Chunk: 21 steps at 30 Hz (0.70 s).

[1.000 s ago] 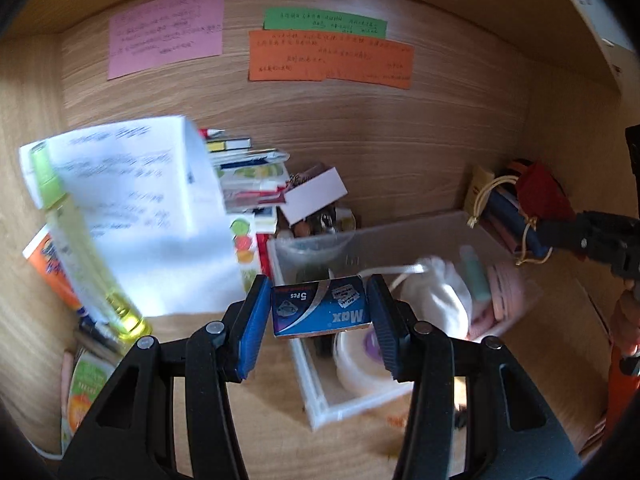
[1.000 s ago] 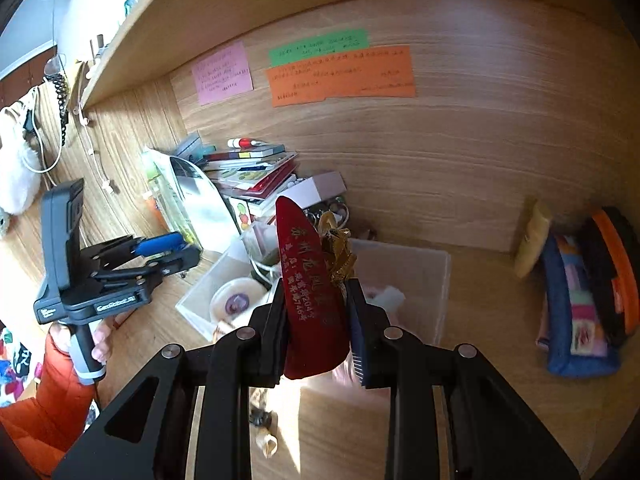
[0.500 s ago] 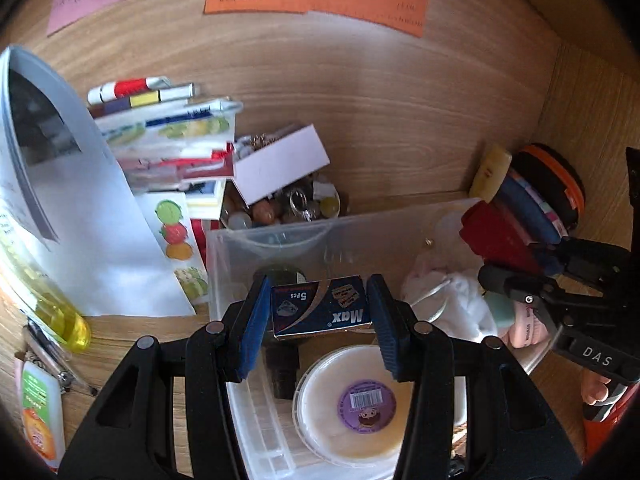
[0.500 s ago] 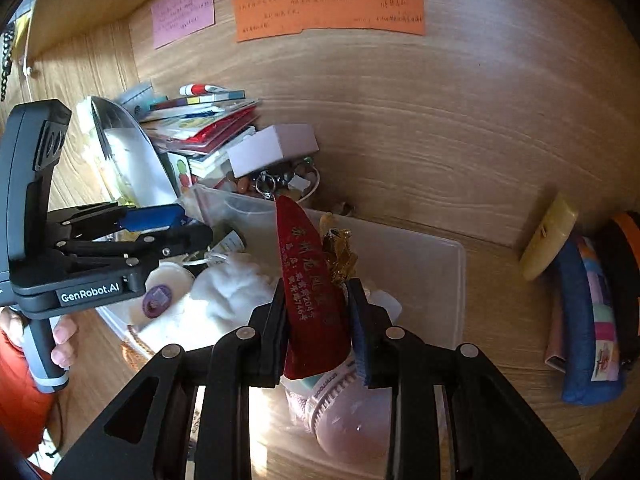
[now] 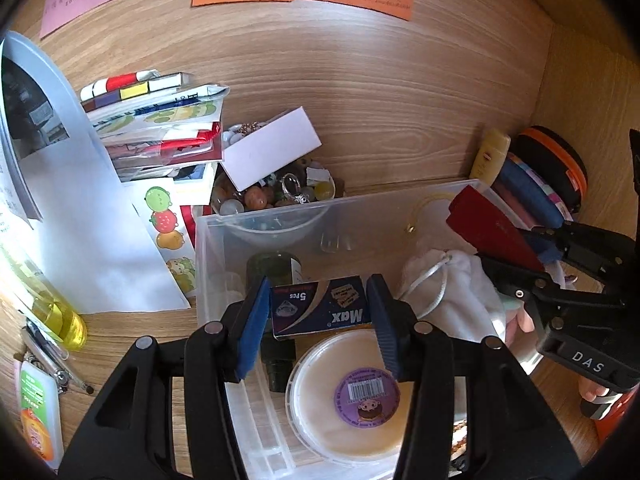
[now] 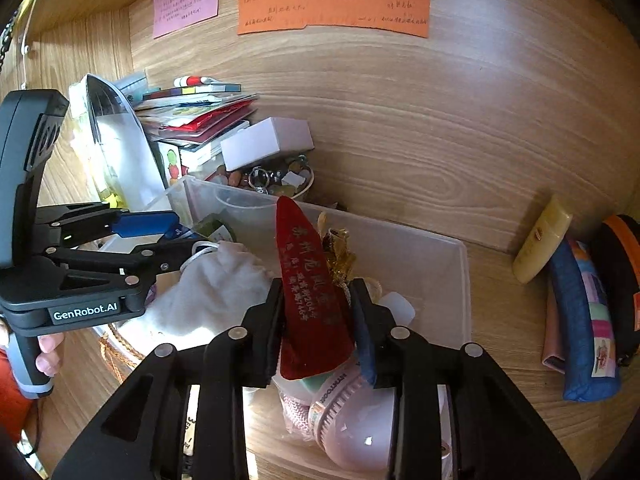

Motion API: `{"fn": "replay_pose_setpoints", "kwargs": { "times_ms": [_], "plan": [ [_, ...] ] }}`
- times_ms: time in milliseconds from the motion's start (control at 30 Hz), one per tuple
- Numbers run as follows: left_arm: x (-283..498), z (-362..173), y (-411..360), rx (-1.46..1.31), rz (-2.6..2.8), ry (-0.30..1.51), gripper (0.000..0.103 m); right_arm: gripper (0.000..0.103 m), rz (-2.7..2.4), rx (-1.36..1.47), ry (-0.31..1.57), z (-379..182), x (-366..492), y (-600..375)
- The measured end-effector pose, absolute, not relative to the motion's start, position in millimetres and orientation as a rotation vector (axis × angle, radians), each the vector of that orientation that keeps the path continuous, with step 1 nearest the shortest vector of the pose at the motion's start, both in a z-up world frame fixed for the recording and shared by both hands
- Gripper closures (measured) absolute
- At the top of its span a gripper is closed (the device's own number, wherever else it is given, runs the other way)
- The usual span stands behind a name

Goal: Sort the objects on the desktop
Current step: 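Carry the staple box and red pouch into the clear box and release both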

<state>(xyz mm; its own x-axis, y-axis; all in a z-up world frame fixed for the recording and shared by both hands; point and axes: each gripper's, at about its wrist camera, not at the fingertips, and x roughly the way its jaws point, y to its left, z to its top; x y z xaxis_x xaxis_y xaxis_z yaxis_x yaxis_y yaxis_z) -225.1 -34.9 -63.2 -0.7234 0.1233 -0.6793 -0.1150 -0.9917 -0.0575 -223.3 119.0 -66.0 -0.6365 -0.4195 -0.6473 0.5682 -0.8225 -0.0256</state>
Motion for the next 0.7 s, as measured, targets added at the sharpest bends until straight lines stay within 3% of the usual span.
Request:
{"fn": "replay_pose_setpoints", "kwargs": {
  "times_ms": [167, 367, 400, 500, 567, 700],
  "plan": [
    [-223.4, -63.7, -36.3, -1.097, 2.818, -0.009, 0.054, 0.056, -2.449, 0.860, 0.329, -65.1, -221.3, 120.4],
    [-219.6, -59.8, -39.2, -1.101, 2.815, -0.036, 0.040, 0.048, -2.434, 0.886, 0.259, -60.5, -222.5, 126.3],
    [-217.9, -58.2, -39.3, -1.092, 2.813, -0.041, 0.038, 0.044, -2.432, 0.885, 0.248, -58.8, -222.1, 127.4],
    [-211.5, -51.8, -37.9, -1.055, 2.808, -0.048, 0.035, 0.020, -2.452, 0.837, 0.221, -49.8, -215.0, 131.6],
    [-205.7, -46.5, -36.7, -1.024, 2.815, -0.050, 0.032, 0.019, -2.495, 0.774, 0.250, -42.8, -205.7, 131.2],
    [-196.3, -37.8, -34.9, -0.991, 2.836, -0.072, 0.011, 0.012, -2.516, 0.710, 0.333, -32.5, -186.0, 125.7]
  ]
}}
